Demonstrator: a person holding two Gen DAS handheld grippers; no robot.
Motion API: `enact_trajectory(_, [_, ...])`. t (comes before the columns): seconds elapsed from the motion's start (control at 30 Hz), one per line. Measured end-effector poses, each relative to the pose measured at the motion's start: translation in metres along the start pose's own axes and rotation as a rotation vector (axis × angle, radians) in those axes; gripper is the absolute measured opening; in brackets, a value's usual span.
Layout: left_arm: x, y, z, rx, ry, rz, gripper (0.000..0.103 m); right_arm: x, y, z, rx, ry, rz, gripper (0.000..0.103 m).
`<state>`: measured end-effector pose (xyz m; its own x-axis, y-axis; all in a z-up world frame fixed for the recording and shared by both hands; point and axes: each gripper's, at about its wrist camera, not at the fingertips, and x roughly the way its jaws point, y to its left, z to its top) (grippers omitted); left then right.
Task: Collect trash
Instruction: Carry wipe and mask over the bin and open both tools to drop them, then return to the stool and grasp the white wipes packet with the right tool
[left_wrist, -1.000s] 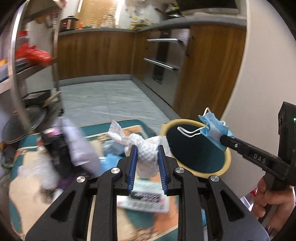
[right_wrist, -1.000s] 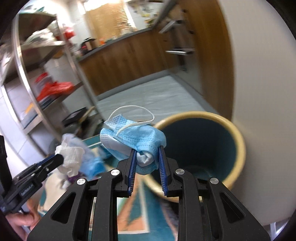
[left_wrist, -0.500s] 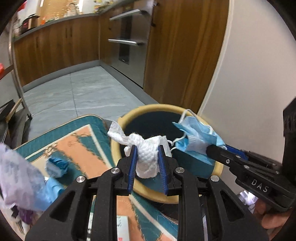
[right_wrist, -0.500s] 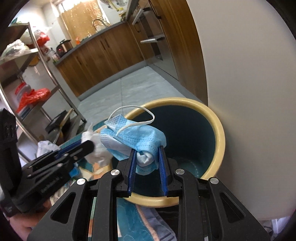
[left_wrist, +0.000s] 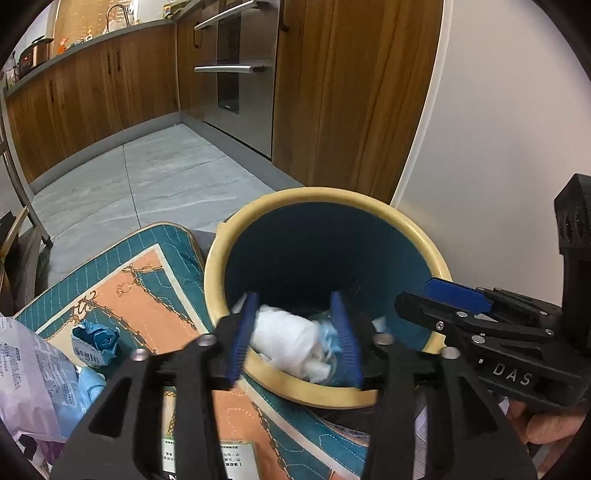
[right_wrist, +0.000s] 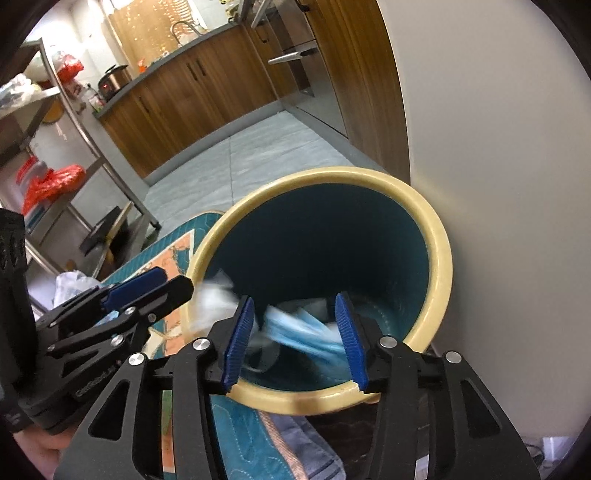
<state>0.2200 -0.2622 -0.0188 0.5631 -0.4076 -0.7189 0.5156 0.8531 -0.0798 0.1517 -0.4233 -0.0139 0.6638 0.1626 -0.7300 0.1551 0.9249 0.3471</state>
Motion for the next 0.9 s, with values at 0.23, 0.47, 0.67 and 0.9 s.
enact_trajectory(0.23, [-0.022,0.013,-0.003,-0.025,-0.043,0.008,0.054,-0.006,0.0,0.001,0.012,-0.021,0.004,0.054])
enact_trajectory(0.47, [-0.055,0.037,-0.018,-0.105,-0.101,0.028,0.066,-0.01,0.004,-0.001,-0.003,-0.034,0.006,0.062])
enact_trajectory(0.67, [-0.095,0.051,-0.039,-0.135,-0.152,0.057,0.068,-0.015,0.017,-0.004,-0.05,-0.048,0.006,0.07])
enact_trajectory(0.9, [-0.144,0.075,-0.071,-0.173,-0.202,0.097,0.072,-0.016,0.03,-0.008,-0.086,-0.041,0.014,0.074])
